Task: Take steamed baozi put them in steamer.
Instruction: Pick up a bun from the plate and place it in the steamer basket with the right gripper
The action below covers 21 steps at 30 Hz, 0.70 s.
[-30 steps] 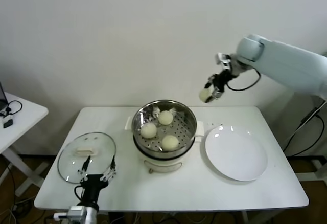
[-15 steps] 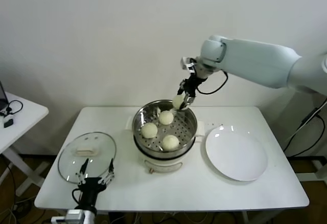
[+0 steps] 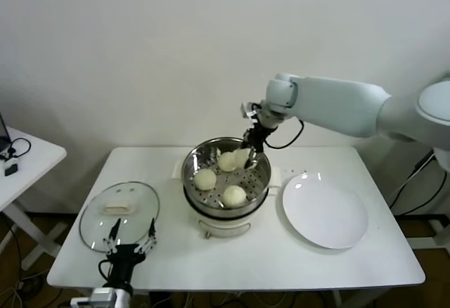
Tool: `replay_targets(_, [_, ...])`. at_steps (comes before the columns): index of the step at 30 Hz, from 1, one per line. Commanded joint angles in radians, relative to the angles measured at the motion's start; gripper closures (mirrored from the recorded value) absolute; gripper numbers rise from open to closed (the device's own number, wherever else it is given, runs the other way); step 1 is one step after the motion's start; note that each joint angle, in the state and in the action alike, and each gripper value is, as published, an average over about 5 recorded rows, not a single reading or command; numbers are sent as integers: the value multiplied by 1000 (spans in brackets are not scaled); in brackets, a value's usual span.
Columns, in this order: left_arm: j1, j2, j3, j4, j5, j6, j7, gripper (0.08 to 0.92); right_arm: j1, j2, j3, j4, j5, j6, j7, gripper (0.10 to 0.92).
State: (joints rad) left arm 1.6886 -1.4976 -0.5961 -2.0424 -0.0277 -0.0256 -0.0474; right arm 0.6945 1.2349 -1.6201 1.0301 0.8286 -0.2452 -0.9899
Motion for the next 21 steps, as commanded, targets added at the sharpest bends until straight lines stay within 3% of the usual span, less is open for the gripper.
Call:
replay_targets(1, [1,0,-1,6,-1,-1,-1,177,-63,8,-11,3,-18,-4,15,397])
replay_targets(21, [-2,0,13,20,6,1,1,177,-64,-38,-24,10,-61,6,10,389])
